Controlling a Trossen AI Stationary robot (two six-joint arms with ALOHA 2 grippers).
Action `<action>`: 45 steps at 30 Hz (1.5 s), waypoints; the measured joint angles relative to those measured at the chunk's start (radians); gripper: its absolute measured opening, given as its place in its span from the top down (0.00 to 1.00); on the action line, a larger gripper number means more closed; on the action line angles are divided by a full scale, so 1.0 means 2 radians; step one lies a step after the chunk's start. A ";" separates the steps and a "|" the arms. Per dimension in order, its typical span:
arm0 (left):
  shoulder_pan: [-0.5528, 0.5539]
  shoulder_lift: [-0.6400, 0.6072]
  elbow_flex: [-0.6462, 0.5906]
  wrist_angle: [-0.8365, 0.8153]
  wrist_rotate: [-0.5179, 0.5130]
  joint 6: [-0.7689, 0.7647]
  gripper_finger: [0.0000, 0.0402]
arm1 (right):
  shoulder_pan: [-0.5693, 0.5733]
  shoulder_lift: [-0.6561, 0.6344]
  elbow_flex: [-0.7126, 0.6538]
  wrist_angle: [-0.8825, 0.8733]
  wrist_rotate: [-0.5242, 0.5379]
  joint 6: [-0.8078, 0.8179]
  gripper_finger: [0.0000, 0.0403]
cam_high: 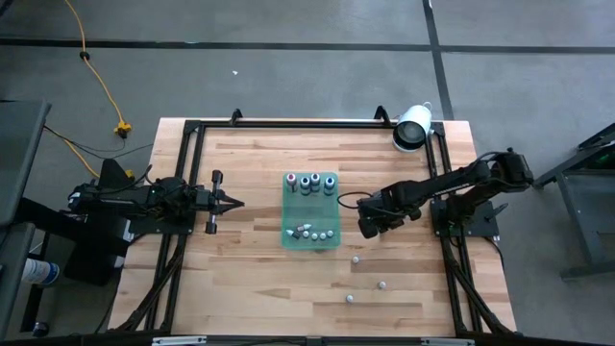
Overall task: Pick & Place food coloring
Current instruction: Put the small violet food coloring bottle into the green bin
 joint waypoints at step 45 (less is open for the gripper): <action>0.000 0.000 0.000 0.000 0.000 0.000 1.00 | -0.008 0.035 0.316 -0.053 -0.036 -0.231 0.88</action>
